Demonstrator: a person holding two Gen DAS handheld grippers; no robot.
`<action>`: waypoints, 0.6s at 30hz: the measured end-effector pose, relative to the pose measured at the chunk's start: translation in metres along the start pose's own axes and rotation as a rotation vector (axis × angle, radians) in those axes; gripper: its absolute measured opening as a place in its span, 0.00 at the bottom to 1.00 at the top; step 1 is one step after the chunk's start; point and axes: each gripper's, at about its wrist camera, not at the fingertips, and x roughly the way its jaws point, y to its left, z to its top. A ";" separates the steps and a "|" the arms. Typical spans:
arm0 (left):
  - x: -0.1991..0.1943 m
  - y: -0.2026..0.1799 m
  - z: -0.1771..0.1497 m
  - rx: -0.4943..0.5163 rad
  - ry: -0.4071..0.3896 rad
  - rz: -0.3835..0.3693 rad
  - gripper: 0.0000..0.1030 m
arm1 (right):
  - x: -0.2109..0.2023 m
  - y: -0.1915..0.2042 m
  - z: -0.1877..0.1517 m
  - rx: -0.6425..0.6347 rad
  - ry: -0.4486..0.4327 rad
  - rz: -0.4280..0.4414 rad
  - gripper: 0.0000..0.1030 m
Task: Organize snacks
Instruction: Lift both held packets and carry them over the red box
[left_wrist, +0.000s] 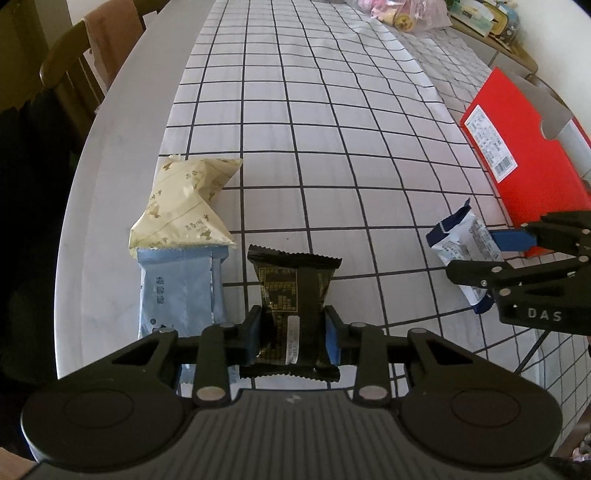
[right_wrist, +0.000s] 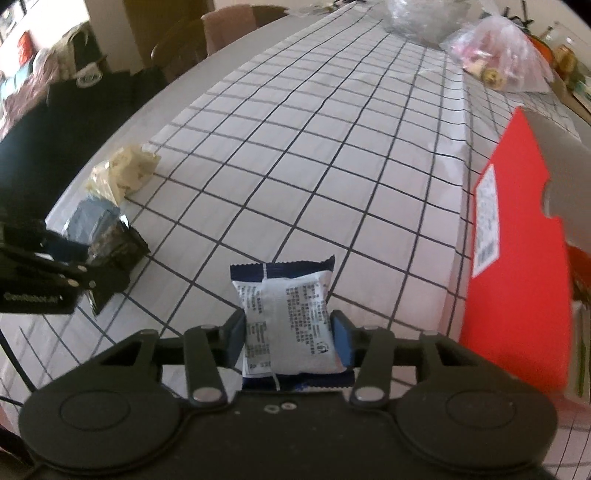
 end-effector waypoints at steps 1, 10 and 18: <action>-0.001 0.000 -0.001 0.000 -0.001 -0.003 0.32 | -0.005 -0.001 -0.001 0.010 -0.006 0.004 0.46; -0.029 -0.015 -0.003 0.010 -0.025 -0.039 0.32 | -0.056 -0.009 -0.010 0.087 -0.078 0.025 0.46; -0.057 -0.038 0.003 0.038 -0.084 -0.074 0.32 | -0.101 -0.027 -0.020 0.143 -0.165 0.001 0.46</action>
